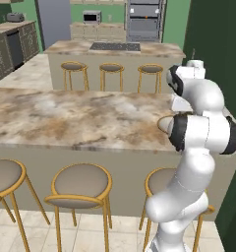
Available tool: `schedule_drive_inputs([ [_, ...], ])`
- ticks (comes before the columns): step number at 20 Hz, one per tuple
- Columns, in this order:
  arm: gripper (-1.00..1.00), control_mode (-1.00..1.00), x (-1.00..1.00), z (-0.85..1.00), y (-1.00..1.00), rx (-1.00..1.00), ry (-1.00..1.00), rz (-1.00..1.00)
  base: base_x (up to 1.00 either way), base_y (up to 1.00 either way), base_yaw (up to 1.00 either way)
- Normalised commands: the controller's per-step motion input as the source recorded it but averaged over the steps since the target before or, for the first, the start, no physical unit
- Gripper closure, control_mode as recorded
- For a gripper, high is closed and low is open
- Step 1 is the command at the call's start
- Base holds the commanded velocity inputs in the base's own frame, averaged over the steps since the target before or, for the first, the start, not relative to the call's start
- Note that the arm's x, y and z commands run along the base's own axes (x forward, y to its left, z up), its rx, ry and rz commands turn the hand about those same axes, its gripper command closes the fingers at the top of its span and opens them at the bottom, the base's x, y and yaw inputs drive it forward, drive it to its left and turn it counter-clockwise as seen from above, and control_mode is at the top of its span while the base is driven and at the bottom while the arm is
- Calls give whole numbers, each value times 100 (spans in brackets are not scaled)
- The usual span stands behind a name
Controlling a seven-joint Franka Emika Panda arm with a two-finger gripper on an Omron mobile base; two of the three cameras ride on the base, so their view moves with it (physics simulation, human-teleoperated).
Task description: Retrieve the kiwi and tangerine from the fridge and place them into the bowl on the dining table.
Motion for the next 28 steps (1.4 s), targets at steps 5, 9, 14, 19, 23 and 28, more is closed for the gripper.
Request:
schedule_drive_inputs([
  [5, 100, -100, 40, -16, -12, 0, 17, 1, 0, 0, 0],
  [9, 100, -100, 38, -14, -22, 1, 14, 1, 0, 0, 0],
  [14, 100, -100, 35, -19, -27, 2, 12, 3, 0, 0, 0],
  [19, 100, -100, 52, -34, -21, 1, 7, 6, 0, 0, 0],
  [23, 100, -100, 54, -43, -15, 1, 8, 9, 0, 0, 0],
  [28, 100, -100, 17, -33, 0, 0, 2, 12, 0, 0, 0],
])
